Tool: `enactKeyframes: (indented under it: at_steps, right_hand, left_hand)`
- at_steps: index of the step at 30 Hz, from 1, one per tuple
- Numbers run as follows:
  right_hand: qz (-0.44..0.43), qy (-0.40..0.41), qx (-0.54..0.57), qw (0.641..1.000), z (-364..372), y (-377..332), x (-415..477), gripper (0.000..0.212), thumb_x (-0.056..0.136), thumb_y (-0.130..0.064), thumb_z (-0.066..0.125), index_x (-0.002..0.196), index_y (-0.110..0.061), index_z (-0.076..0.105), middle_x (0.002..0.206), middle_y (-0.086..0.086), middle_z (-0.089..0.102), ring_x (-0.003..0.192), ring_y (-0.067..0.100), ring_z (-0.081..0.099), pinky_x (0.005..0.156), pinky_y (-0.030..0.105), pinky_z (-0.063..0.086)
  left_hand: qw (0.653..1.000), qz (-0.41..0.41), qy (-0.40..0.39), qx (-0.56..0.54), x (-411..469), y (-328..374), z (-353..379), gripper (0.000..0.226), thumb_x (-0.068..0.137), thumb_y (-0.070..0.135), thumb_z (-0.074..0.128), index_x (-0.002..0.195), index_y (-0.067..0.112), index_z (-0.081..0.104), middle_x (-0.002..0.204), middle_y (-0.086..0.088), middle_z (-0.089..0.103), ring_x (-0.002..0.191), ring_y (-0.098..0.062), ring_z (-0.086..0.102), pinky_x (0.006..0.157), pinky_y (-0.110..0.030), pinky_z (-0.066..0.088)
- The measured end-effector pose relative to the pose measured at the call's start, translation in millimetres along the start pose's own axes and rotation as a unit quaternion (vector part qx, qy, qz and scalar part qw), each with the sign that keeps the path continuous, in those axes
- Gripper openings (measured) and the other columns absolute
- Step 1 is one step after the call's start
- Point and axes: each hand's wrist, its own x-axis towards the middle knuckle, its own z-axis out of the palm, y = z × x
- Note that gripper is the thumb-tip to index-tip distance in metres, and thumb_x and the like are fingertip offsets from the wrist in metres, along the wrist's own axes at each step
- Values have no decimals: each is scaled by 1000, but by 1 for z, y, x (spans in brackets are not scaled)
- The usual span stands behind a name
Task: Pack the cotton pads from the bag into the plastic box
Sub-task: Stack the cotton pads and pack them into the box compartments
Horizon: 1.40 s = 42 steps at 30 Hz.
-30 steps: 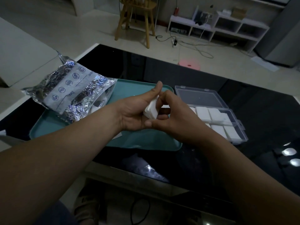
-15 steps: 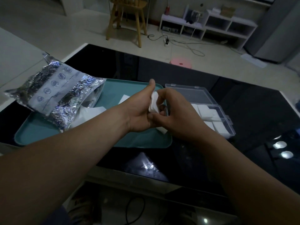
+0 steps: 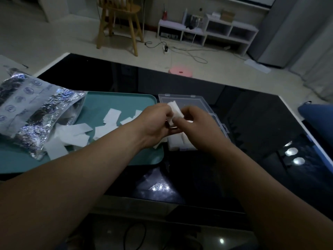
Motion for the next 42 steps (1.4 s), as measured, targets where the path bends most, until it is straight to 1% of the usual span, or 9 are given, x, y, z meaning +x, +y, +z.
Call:
enactKeyframes:
  at_steps: [5,8,10,13,18,20,24,33,42]
  right_hand:
    - [24,41,18,999,-22,19,8,20,95,-28,72,109,-25,58,98,-8,65,82,0,62,61,10,43]
    - [48,85,71,993,-40,35,18,22,91,-19,76,105,-22,59,99,1,68,87,16,69,70,28,56]
    - [79,161,110,978,-57,50,25,20,91,-16,74,106,-17,60,100,5,69,89,22,70,72,36,58]
    - [121,235,110,958,-78,79,31,19,94,-16,71,111,-15,63,102,3,68,89,17,68,69,29,52]
    - [151,198,39,968,-70,112,33,19,95,-18,70,113,-17,65,105,-4,66,91,10,64,66,22,46]
    - [143,186,14,972,-63,114,37,18,94,-18,71,112,-18,66,104,-6,66,93,10,64,73,25,50]
    - [136,168,-35,976,-52,116,43,17,93,-21,69,110,-20,68,105,-7,68,99,16,65,90,37,55]
    - [124,146,-142,971,-44,113,47,10,94,-27,64,102,-24,70,98,-7,68,90,15,64,82,41,57]
    - [69,129,-275,950,-34,113,46,19,99,-30,58,107,-26,75,111,4,63,101,26,59,86,47,54]
  left_hand:
    - [979,47,26,198,16,-12,24,28,97,0,49,121,9,60,116,-17,67,100,-29,70,83,-45,63]
    - [945,113,53,302,30,-19,34,31,99,13,55,129,20,57,111,-8,67,97,-28,70,86,-49,61]
    - [893,178,64,409,38,-22,36,37,102,20,52,139,25,52,114,-2,64,98,-22,66,88,-42,57]
    - [794,229,26,563,47,-32,38,38,103,20,48,141,21,55,138,0,57,123,-19,55,100,-32,43]
    - [643,245,-27,725,56,-61,50,35,99,31,48,129,25,64,135,-1,62,126,-28,54,106,-45,40]
    - [616,239,-18,750,58,-67,53,36,96,31,48,129,26,62,132,-2,62,123,-29,53,105,-45,37]
    - [608,242,6,756,60,-70,54,28,95,30,46,118,23,61,121,-2,61,116,-28,54,101,-44,35]
    - [613,245,10,751,63,-72,54,22,96,29,46,110,22,61,115,-2,60,111,-27,54,97,-43,34]
    - [636,283,-7,718,63,-68,44,31,96,24,51,125,23,63,125,0,65,120,-24,57,108,-40,33]
